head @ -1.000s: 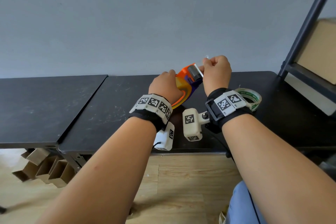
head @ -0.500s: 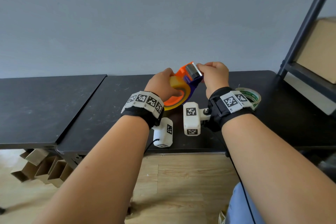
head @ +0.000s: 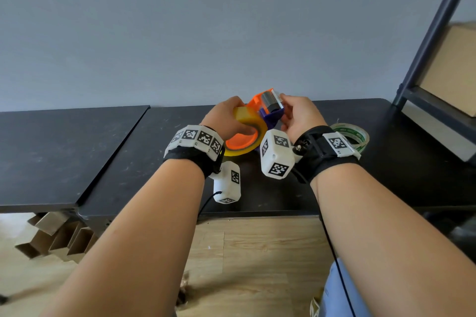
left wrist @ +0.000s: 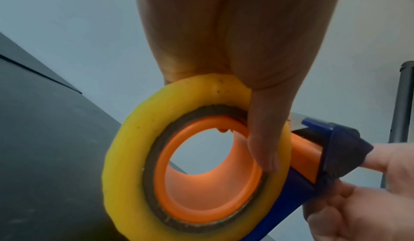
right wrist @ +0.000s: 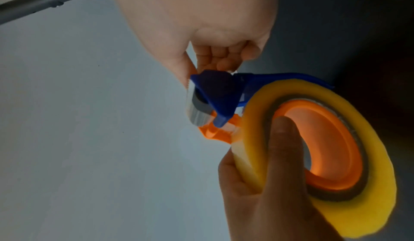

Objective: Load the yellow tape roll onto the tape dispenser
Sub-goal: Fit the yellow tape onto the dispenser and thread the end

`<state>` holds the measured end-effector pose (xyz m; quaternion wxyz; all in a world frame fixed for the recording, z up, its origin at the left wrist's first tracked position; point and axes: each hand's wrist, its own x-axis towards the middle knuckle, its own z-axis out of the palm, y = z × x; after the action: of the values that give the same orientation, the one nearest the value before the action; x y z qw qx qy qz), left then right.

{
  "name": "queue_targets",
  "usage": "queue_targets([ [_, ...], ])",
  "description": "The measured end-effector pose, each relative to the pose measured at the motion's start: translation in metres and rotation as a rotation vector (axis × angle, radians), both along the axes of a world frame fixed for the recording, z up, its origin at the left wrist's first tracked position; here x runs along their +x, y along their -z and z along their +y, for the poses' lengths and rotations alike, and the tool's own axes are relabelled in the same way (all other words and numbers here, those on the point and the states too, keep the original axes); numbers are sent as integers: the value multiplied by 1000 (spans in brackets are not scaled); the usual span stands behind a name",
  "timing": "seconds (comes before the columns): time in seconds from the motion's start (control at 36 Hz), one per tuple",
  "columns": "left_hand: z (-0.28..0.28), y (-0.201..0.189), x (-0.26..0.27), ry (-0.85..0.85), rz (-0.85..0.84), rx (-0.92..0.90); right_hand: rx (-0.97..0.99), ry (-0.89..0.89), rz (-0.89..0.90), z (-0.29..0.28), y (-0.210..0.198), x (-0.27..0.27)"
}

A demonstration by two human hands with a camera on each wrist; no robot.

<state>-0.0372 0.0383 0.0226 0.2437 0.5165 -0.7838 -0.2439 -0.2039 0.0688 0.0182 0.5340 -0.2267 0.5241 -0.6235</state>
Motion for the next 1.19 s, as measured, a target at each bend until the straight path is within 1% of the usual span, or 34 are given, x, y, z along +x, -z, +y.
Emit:
queue_targets([
  [0.11,2,0,0,14,-3,-7,23,12,6,0,1,4],
  [0.22,3,0,-1,30,-12,-14,57,11,-38,-7,10,-1],
  [0.33,3,0,-2,41,-9,-13,66,11,-81,1,3,0],
  [0.39,3,-1,-2,45,-18,-18,82,28,-70,4,2,-2],
  [0.44,3,-1,-1,47,-16,-24,134,54,-15,4,4,-6],
  [0.5,2,0,0,43,-13,-29,144,81,-21,2,8,-10],
  [0.56,2,0,1,36,-7,-29,198,97,52,0,13,-9],
  [0.61,2,-1,3,31,-1,-24,255,57,55,2,16,-7],
  [0.67,1,-1,5,32,3,-20,231,14,81,2,13,-2],
  [0.75,2,-2,6,43,3,-17,197,-53,152,3,4,6],
  [0.81,2,-3,6,54,2,-6,153,-96,275,4,2,10],
  [0.94,2,-6,4,85,-21,21,97,-192,464,5,6,11],
  [1.11,-3,-10,3,81,-102,17,85,-293,787,0,11,8],
  [1.19,-5,-12,3,77,-135,16,100,-317,878,-3,14,7],
])
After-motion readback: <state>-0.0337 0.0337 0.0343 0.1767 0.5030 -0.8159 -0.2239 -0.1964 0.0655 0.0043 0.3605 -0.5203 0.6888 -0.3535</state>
